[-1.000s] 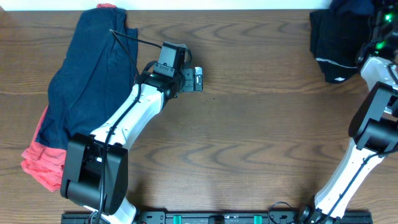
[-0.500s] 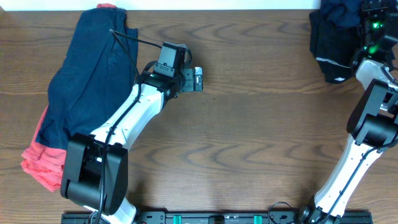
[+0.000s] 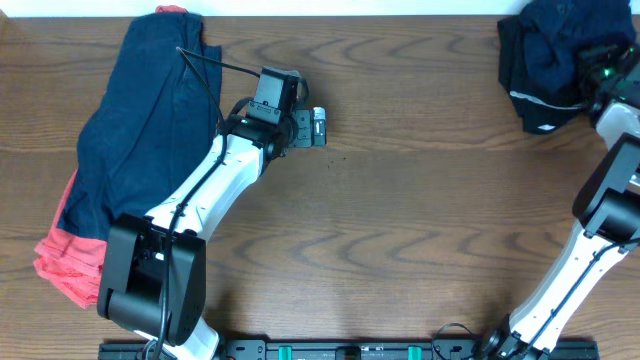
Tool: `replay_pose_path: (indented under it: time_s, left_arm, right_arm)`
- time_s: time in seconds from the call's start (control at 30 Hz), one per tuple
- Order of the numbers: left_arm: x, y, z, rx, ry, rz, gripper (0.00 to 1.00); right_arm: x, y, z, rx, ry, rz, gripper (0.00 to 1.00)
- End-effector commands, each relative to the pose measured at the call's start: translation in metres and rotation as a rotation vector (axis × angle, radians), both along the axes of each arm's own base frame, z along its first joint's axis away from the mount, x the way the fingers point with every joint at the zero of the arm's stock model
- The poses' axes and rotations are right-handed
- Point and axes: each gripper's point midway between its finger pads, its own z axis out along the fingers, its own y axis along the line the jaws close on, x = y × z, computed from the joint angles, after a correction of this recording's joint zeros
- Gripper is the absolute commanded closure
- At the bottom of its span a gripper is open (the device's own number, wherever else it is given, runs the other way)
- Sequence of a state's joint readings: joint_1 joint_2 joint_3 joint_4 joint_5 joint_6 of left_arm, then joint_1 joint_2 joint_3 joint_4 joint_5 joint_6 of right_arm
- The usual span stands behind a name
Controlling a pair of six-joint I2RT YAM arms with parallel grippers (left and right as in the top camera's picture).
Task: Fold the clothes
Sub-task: 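Place the shorts onto the black garment at top right, right gripper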
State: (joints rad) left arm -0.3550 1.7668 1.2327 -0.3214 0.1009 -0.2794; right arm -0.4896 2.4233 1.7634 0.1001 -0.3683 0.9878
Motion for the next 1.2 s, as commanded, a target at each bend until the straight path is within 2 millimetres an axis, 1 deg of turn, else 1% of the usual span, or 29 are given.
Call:
replay_pose_path:
  time_s: [0.0,0.07,0.1,0.13,0.2,0.3,0.33,0.37,0.4,0.47,0.53,0.63,0.67,0.73,0.8,0.83,0.9,1.0,1.07,1.17]
  left_arm:
    - [0.009,0.001,0.020,-0.002,-0.059,-0.003,0.01]
    - [0.010,0.001,0.021,-0.004,-0.065,-0.002,0.01]
    - [0.010,0.000,0.021,-0.005,-0.066,-0.002,0.01]
    - [0.011,0.000,0.021,-0.006,-0.068,-0.002,0.01]
    - [0.011,0.000,0.021,-0.006,-0.069,-0.002,0.01]
    - [0.011,0.000,0.021,-0.006,-0.068,-0.002,0.01]
    - [0.011,0.000,0.021,-0.006,-0.068,-0.002,0.01]
    - [0.011,0.000,0.021,-0.006,-0.069,-0.002,0.01]
    - [0.011,0.000,0.021,-0.006,-0.069,-0.002,0.01]
    - [0.011,0.000,0.021,-0.006,-0.068,-0.002,0.01]
    - [0.011,0.000,0.021,-0.006,-0.069,-0.002,0.01]
    - [0.011,0.000,0.021,-0.006,-0.069,-0.002,0.01]
    - [0.011,0.000,0.021,-0.006,-0.069,-0.002,0.01]
    - [0.011,0.000,0.021,-0.006,-0.070,-0.003,0.01]
    - [0.011,0.000,0.022,-0.007,-0.072,-0.003,0.01]
    - [0.011,0.000,0.022,-0.007,-0.072,-0.003,0.01]
    - [0.011,0.000,0.022,-0.007,-0.072,-0.003,0.01]
    - [0.011,0.000,0.021,-0.007,-0.070,-0.003,0.01]
    - [0.011,0.000,0.021,-0.006,-0.068,-0.003,0.01]
    - [0.011,0.000,0.021,-0.006,-0.068,-0.003,0.01]
  right_arm:
    - [-0.015,-0.003,0.004,-0.062,0.055,0.063,0.76]
    - [-0.026,-0.005,-0.003,-0.057,0.107,0.071,0.60]
    - [-0.032,-0.007,-0.006,-0.051,0.132,0.073,0.54]
    - [-0.036,-0.008,-0.006,-0.051,0.147,0.079,0.51]
    - [-0.038,-0.006,0.005,-0.048,0.114,0.129,0.43]
    - [-0.040,-0.001,0.042,-0.045,0.010,0.233,0.38]
    - [-0.042,-0.001,0.057,-0.054,-0.023,0.261,0.36]
    - [-0.045,0.000,0.074,-0.075,-0.057,0.291,0.32]
    - [-0.047,0.000,0.086,-0.096,-0.079,0.313,0.30]
    - [-0.055,0.004,0.116,-0.160,-0.115,0.358,0.26]
    - [-0.063,0.009,0.136,-0.219,-0.120,0.386,0.26]
    - [-0.071,0.028,0.166,-0.359,-0.136,0.472,0.25]
    - [-0.069,0.038,0.175,-0.422,-0.153,0.510,0.25]
    - [-0.063,0.060,0.187,-0.555,-0.190,0.598,0.24]
    - [-0.052,0.086,0.189,-0.714,-0.213,0.693,0.21]
    - [-0.047,0.092,0.186,-0.771,-0.195,0.705,0.20]
    - [-0.035,0.097,0.175,-0.884,-0.103,0.677,0.14]
    - [-0.019,0.099,0.159,-1.037,0.024,0.622,0.14]
    - [-0.010,0.103,0.154,-1.103,0.048,0.613,0.20]
    - [0.001,0.105,0.158,-1.161,0.023,0.589,0.24]
